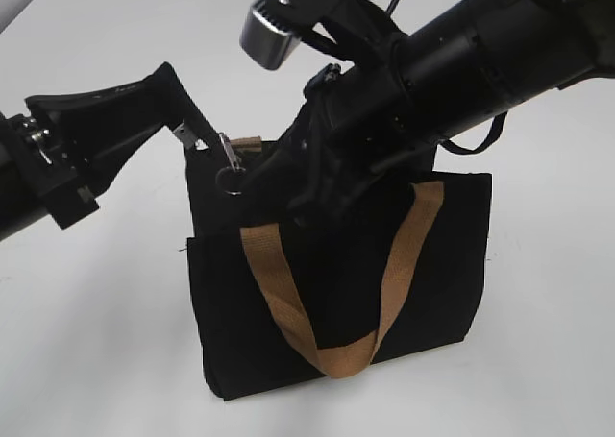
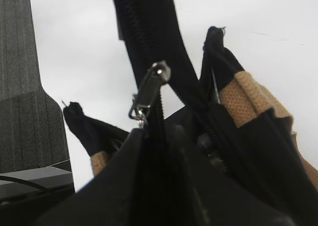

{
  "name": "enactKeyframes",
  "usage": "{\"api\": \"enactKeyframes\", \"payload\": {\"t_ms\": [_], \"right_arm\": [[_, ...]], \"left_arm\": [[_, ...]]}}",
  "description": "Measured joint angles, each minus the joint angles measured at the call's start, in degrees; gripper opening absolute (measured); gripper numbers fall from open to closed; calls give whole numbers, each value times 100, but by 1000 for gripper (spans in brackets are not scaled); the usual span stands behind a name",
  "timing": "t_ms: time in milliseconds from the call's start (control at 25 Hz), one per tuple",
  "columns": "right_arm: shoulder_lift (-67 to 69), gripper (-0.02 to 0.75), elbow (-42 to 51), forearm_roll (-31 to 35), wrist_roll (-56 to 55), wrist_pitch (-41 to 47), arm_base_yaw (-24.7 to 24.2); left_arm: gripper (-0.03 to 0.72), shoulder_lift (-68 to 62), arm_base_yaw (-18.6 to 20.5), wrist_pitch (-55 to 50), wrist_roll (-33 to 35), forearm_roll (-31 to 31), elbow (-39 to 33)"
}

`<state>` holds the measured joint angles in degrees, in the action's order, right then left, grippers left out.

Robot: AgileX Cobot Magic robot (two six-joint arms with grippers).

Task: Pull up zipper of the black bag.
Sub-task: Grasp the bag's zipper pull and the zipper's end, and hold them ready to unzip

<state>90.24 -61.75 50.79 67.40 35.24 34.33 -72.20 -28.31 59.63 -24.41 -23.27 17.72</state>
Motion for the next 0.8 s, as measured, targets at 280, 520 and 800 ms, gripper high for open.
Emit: {"api": "enactKeyframes", "payload": {"t_ms": [280,520,800], "right_arm": [[0,194,0,131,0,-22,0],[0,202,0,383,0,-121,0],[0,204,6,549,0,-123,0]], "left_arm": [[4,19,3,0,0,-141,0],[4,43,3,0,0,-159,0],[4,45,12,-6,-4,-159,0]]}}
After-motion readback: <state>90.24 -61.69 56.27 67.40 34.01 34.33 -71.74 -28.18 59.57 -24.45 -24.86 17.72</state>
